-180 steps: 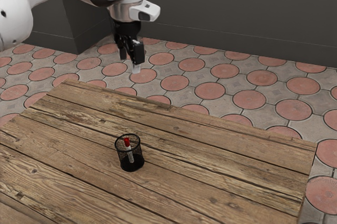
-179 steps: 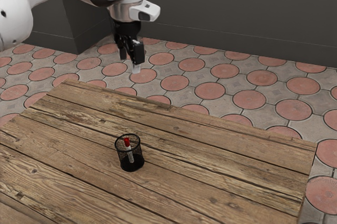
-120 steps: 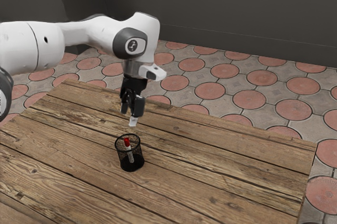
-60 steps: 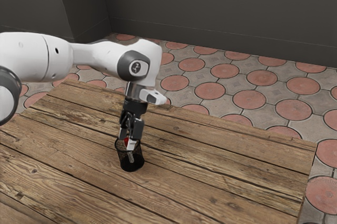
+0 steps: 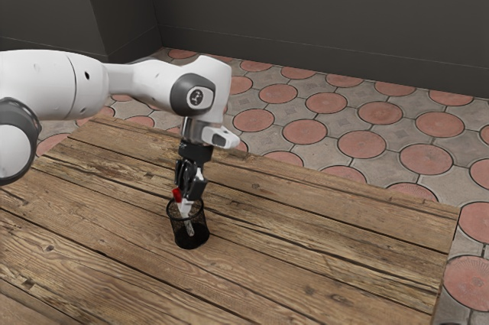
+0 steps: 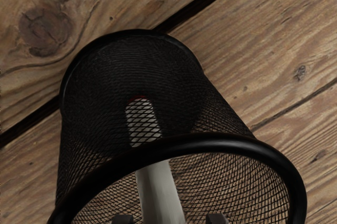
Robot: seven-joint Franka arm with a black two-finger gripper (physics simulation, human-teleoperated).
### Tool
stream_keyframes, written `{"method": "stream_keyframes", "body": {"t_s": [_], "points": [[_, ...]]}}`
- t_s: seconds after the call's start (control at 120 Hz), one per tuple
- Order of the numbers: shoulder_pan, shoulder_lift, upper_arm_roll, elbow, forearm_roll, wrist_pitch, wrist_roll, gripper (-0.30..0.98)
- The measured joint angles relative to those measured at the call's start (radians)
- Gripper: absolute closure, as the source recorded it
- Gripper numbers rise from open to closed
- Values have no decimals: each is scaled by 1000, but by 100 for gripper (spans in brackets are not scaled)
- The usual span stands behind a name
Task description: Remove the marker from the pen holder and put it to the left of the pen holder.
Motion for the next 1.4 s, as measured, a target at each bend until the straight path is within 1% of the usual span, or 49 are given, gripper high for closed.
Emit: {"method": "stream_keyframes", "body": {"t_s": [0.125,0.267,0.458,0.567,0.7,0.783,0.925,1.033,1.05,1.242,1.317,1.4], "points": [[0,-3,1,0,12,-3,2,66],[0,-21,0,0,26,-19,4,72],[5,-117,1,0,36,-41,8,77],[16,-156,30,3,39,-58,10,78],[71,-189,40,20,41,-86,16,79],[107,-169,57,25,42,-97,24,79],[178,-41,61,98,41,-107,50,79],[218,24,61,118,40,-106,69,79],[224,33,61,120,40,-105,72,78],[257,82,61,124,28,-103,96,36],[260,68,61,124,27,-102,103,26],[261,25,58,118,25,-102,110,17]]}}
